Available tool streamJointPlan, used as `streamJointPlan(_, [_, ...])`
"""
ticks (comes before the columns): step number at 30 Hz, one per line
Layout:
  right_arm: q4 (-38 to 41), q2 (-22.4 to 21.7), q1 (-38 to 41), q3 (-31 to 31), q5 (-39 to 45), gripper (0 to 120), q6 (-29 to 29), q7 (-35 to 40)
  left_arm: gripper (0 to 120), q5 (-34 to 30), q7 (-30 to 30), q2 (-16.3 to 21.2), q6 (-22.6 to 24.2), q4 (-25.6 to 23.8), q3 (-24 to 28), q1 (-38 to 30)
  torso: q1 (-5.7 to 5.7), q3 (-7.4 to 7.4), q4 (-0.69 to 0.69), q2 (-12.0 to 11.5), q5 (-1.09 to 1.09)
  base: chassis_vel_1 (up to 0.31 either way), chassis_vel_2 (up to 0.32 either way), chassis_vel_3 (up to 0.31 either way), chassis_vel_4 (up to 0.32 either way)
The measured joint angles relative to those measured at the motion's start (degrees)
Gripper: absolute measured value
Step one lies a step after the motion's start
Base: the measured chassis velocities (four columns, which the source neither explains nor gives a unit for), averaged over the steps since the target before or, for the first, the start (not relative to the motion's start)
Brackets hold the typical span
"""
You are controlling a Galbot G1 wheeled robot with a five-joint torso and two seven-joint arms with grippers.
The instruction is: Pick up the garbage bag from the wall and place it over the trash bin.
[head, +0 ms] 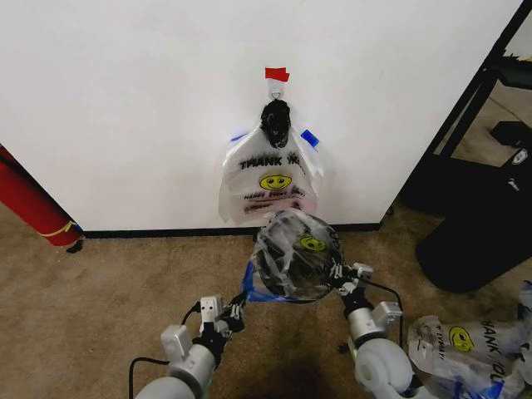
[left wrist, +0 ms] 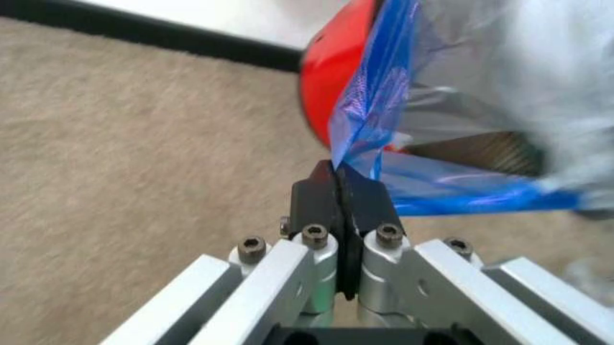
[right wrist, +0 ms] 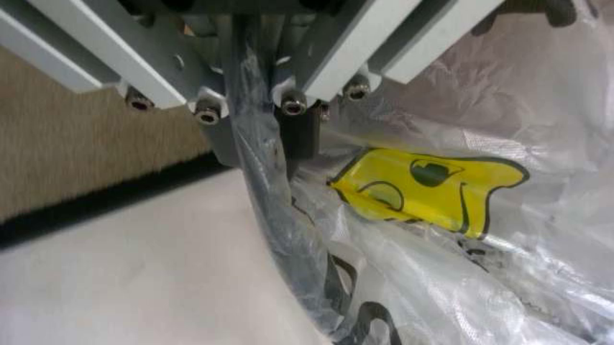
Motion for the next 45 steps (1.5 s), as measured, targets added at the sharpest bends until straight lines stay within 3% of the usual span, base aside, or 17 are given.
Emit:
streamJointPlan(5, [2.9, -0.7, -0.8, 0.4, 5.8, 0, -3.3, 1.2, 0, 0.9, -1.1, -1.4, 0.7, 2.9, 0.3, -0.5, 0.0, 0.0, 0.0, 0.0, 0.0, 0.0, 0.0, 0.0, 0.0])
streamJointPlan(12, [4.4, -0.2, -1.4, -0.3, 9.0, 0, -3.7, 0.3, 0, 1.7, -1.1, -3.1, 1.3, 7.2, 1.4, -3.7, 0.0, 0.0, 0.0, 0.0, 0.0, 0.0, 0.0, 0.0, 0.0])
streamJointPlan(19, [3.8, 0.5, -1.4, -1.1, 9.5, 0, -3.7, -2.1, 1, 7.8, -0.1, -2.8, -2.7, 12.8, 0.8, -9.2, 0.0, 0.0, -0.02, 0.0, -0.01, 0.0, 0.0, 0.0, 0.0])
streamJointPlan(24, [1.1, 2.3, 0.7, -1.8, 9.8, 0, -2.7, -2.1, 18, 10.5, 3.3, 0.2, -3.5, 11.3, 1.2, -5.1, 0.0, 0.0, 0.0, 0.0, -0.01, 0.0, 0.0, 0.0, 0.0])
streamJointPlan(29, [-5.6, 7.1, 6.1, -2.4, 12.7, 0, -1.2, -1.9, 37, 26.6, 4.9, 4.7, -5.6, 10.8, 2.0, 2.2, 0.0, 0.01, 0.03, 0.0, -0.01, 0.0, 0.0, 0.0, 0.0])
streamJointPlan(30, [-5.6, 7.1, 6.1, -2.4, 12.7, 0, -1.2, -1.9, 37, 26.6, 4.9, 4.7, -5.6, 10.8, 2.0, 2.2, 0.0, 0.01, 0.03, 0.0, -0.01, 0.0, 0.0, 0.0, 0.0])
streamJointPlan(33, [-7.6, 8.9, 7.6, -2.9, 12.5, 0, -0.6, -2.1, 52, 32.7, 5.2, 6.1, -9.3, 9.8, 1.5, 4.8, 0.0, 0.0, 0.02, 0.0, -0.01, 0.0, 0.0, 0.0, 0.0])
streamJointPlan(38, [-8.0, 8.8, 7.4, -3.7, 12.3, 0, -0.7, -2.5, 67, 31.5, 5.4, 4.9, -10.0, 10.1, 1.8, 2.5, 0.0, 0.0, 0.01, 0.0, 0.0, 0.0, 0.0, 0.0, 0.0])
streamJointPlan(42, [-5.2, 7.4, 5.1, -3.9, 11.6, 0, -1.8, -2.7, 86, 28.3, 4.0, 2.6, -10.7, 14.8, 2.2, -3.3, 0.0, 0.0, -0.03, 0.0, -0.03, 0.0, 0.0, 0.0, 0.0])
streamJointPlan(45, [-4.6, 7.1, 4.5, -3.8, 10.6, 0, -1.2, -2.7, 93, 27.3, 2.9, 2.3, -10.9, 14.6, 1.4, -3.7, 0.0, 0.0, -0.03, 0.0, -0.02, 0.0, 0.0, 0.0, 0.0])
